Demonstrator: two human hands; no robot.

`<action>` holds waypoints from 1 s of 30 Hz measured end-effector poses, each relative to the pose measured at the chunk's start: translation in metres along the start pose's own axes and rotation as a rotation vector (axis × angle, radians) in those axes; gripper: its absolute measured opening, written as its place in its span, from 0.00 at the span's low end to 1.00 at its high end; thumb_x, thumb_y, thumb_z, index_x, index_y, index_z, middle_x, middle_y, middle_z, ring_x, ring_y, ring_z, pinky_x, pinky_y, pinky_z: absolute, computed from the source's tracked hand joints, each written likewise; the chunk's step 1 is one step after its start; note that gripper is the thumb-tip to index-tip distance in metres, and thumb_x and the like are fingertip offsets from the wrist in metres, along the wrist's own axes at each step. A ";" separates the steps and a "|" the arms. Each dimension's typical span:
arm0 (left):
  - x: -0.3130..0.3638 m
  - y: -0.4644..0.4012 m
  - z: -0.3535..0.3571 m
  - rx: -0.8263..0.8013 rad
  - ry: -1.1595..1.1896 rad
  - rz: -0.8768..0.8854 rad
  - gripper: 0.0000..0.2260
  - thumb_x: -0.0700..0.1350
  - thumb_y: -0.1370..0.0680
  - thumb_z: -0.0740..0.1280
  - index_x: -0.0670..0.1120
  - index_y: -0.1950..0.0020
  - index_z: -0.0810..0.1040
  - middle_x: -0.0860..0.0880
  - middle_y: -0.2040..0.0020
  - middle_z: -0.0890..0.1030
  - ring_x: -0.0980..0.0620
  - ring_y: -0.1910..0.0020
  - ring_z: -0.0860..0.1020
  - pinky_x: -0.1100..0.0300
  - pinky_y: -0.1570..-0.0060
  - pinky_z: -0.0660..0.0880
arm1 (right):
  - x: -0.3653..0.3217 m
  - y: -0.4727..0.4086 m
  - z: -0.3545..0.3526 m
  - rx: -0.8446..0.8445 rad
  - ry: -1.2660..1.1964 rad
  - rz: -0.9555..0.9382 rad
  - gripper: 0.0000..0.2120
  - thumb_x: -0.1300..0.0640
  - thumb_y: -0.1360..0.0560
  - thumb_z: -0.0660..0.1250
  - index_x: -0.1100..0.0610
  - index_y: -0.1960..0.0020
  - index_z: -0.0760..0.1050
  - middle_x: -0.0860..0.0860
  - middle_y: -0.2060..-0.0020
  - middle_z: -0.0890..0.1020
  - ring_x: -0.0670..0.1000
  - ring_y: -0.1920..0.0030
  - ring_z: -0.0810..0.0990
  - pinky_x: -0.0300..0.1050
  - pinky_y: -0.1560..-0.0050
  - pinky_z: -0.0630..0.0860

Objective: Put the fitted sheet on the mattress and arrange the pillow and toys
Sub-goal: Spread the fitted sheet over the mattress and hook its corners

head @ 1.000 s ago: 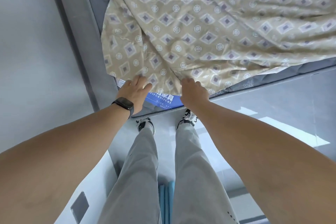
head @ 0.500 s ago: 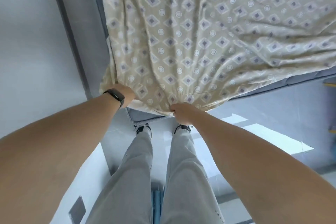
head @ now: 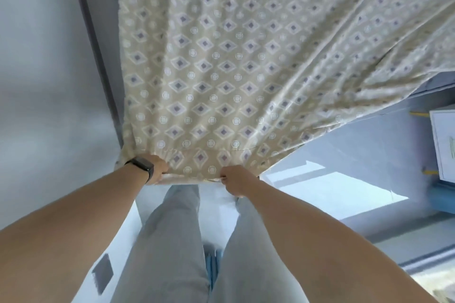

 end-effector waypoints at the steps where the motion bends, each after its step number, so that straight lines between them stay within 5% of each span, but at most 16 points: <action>1: 0.004 -0.002 0.004 0.035 0.007 -0.009 0.13 0.41 0.17 0.58 0.46 0.35 0.75 0.45 0.43 0.80 0.44 0.49 0.78 0.54 0.49 0.75 | 0.001 0.001 0.000 0.012 -0.020 0.004 0.14 0.65 0.19 0.57 0.59 0.36 0.74 0.57 0.40 0.79 0.59 0.40 0.77 0.46 0.48 0.72; 6: 0.049 0.017 -0.006 0.228 0.013 -0.036 0.11 0.43 0.18 0.59 0.48 0.37 0.73 0.46 0.43 0.78 0.45 0.53 0.77 0.54 0.54 0.74 | 0.017 0.022 -0.026 0.118 -0.074 0.004 0.20 0.59 0.18 0.58 0.54 0.27 0.69 0.53 0.30 0.72 0.56 0.30 0.71 0.49 0.32 0.70; 8: 0.080 0.034 -0.024 0.259 0.015 -0.032 0.12 0.44 0.17 0.59 0.48 0.35 0.73 0.46 0.39 0.77 0.44 0.49 0.78 0.55 0.54 0.72 | 0.030 0.052 -0.046 0.213 -0.173 0.017 0.19 0.56 0.17 0.58 0.53 0.27 0.70 0.54 0.31 0.73 0.56 0.32 0.73 0.46 0.38 0.71; 11: 0.140 0.064 -0.053 0.324 0.063 -0.043 0.10 0.44 0.18 0.58 0.47 0.38 0.74 0.47 0.48 0.76 0.46 0.55 0.74 0.55 0.56 0.69 | 0.067 0.116 -0.066 0.324 -0.296 0.055 0.18 0.56 0.19 0.59 0.51 0.30 0.72 0.54 0.35 0.75 0.55 0.44 0.78 0.42 0.51 0.71; 16: 0.260 0.123 -0.110 0.450 0.130 0.042 0.14 0.47 0.20 0.58 0.57 0.36 0.73 0.52 0.39 0.75 0.49 0.46 0.74 0.53 0.45 0.74 | 0.137 0.237 -0.078 0.393 -0.332 0.085 0.14 0.54 0.20 0.61 0.49 0.36 0.75 0.52 0.39 0.80 0.50 0.54 0.76 0.40 0.56 0.71; 21: 0.368 0.160 -0.162 0.473 0.029 0.179 0.14 0.48 0.22 0.58 0.57 0.38 0.75 0.56 0.39 0.74 0.51 0.45 0.74 0.55 0.45 0.73 | 0.210 0.347 -0.113 0.465 -0.237 0.164 0.17 0.56 0.17 0.58 0.59 0.33 0.76 0.54 0.33 0.76 0.56 0.33 0.74 0.46 0.35 0.71; 30: 0.435 0.202 -0.270 0.560 -0.083 0.279 0.13 0.51 0.21 0.58 0.58 0.38 0.75 0.55 0.39 0.77 0.52 0.44 0.77 0.52 0.43 0.76 | 0.303 0.439 -0.210 0.706 -0.387 0.242 0.16 0.57 0.17 0.59 0.60 0.34 0.77 0.57 0.37 0.79 0.58 0.37 0.77 0.48 0.38 0.74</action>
Point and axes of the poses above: each hand's wrist, its own y-axis away from the middle knuckle, its own z-axis out of the palm, x = y × z, the point moved 4 cm from there along -y, towards the middle knuckle
